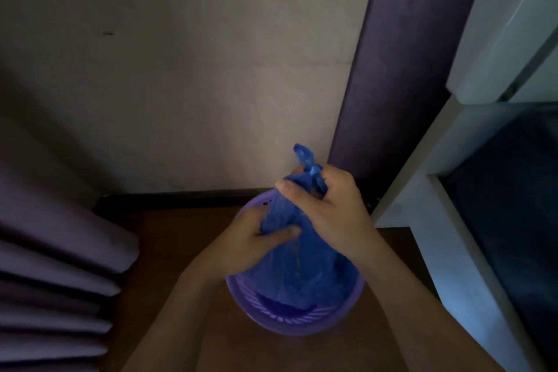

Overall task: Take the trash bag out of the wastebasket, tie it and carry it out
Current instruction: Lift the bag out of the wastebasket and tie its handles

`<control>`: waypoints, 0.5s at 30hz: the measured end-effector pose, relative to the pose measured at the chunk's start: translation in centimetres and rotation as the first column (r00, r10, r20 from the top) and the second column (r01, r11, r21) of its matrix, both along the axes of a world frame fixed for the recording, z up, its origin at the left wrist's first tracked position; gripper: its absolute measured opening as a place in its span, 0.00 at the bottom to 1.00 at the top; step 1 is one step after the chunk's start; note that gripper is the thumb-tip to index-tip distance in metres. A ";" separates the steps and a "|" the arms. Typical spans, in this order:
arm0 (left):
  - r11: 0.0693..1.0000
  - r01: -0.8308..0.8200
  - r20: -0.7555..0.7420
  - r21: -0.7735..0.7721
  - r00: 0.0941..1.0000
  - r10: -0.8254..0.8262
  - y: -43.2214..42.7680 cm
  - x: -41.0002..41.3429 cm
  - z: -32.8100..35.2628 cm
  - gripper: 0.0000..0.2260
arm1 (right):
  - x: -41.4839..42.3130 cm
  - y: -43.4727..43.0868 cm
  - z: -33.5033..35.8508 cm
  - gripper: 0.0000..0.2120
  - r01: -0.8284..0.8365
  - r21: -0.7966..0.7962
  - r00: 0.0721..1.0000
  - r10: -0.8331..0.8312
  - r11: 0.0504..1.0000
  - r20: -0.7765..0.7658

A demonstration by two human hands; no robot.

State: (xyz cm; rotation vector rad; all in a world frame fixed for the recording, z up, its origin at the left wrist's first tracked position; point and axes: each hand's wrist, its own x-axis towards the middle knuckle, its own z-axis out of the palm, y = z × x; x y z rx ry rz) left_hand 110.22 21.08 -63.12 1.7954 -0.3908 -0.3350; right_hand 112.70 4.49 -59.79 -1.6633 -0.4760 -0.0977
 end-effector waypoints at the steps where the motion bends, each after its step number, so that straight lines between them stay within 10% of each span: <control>1: 0.997 -0.079 0.012 -0.004 0.997 0.079 -0.3 0.3 -0.5 0.10 | 0.1 -0.3 0.1 0.04 0.008 0.005 1.000 -0.008 1.000 -0.021; 7: 0.712 -0.598 -0.251 -0.370 0.802 0.543 -0.6 2.1 -2.8 0.17 | 0.0 -5.1 0.3 0.22 -0.080 -0.050 0.985 0.071 0.996 -0.159; 10: 0.557 -0.656 -0.444 -0.510 0.755 0.482 -0.5 2.9 -3.0 0.18 | -0.4 -7.9 0.5 0.26 -0.062 0.081 0.991 0.071 0.995 -0.111; 15: 0.569 -0.604 -0.487 -0.558 0.794 0.364 -1.3 3.3 -2.6 0.16 | 0.2 -7.8 -1.6 0.48 -0.021 -0.029 0.967 0.013 0.999 -0.253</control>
